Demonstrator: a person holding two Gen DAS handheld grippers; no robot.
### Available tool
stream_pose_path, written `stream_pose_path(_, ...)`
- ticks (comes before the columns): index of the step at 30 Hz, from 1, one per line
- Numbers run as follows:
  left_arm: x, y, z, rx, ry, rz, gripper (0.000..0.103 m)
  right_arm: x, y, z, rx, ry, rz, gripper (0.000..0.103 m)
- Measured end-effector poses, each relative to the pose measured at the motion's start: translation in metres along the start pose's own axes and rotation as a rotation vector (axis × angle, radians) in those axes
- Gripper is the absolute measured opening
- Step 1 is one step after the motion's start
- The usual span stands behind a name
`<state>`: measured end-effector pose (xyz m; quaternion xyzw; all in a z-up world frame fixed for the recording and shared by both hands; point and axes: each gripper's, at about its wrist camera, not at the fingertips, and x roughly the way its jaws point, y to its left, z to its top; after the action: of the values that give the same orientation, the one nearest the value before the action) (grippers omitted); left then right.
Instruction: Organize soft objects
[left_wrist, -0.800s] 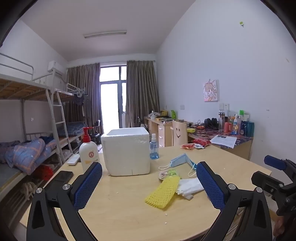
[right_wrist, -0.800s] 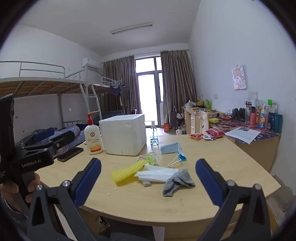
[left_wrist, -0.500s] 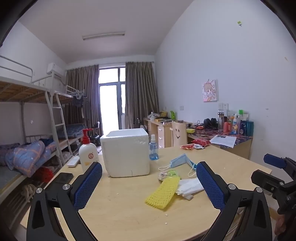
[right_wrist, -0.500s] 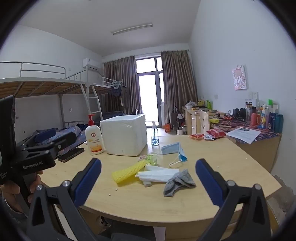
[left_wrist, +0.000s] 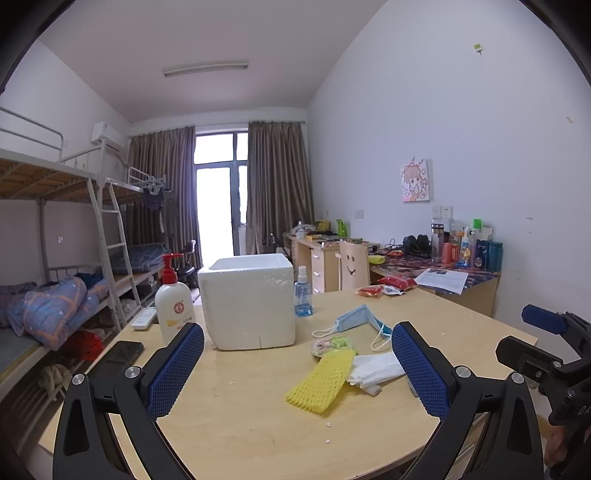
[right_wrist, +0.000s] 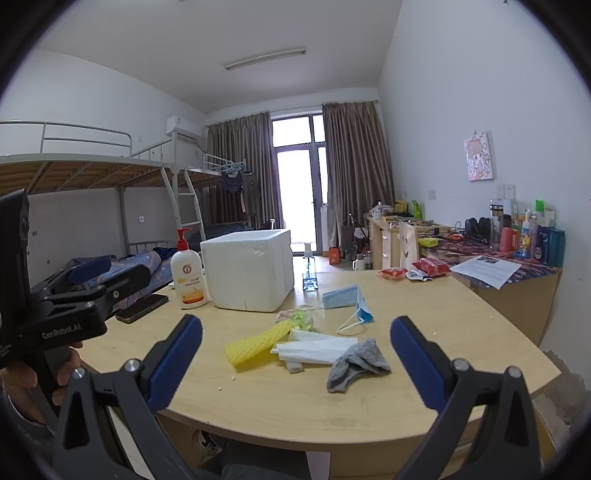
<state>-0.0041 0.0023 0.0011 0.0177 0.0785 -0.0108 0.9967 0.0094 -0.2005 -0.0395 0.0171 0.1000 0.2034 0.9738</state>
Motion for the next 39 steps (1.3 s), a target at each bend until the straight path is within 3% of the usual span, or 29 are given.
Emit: stream_pose_path(39,0.0039,0.0025,-0.0040,0.000,0.008,0.019,0.102,-0.0010,0.0007,0.0020,-0.003,0.003,-0.003,0.103)
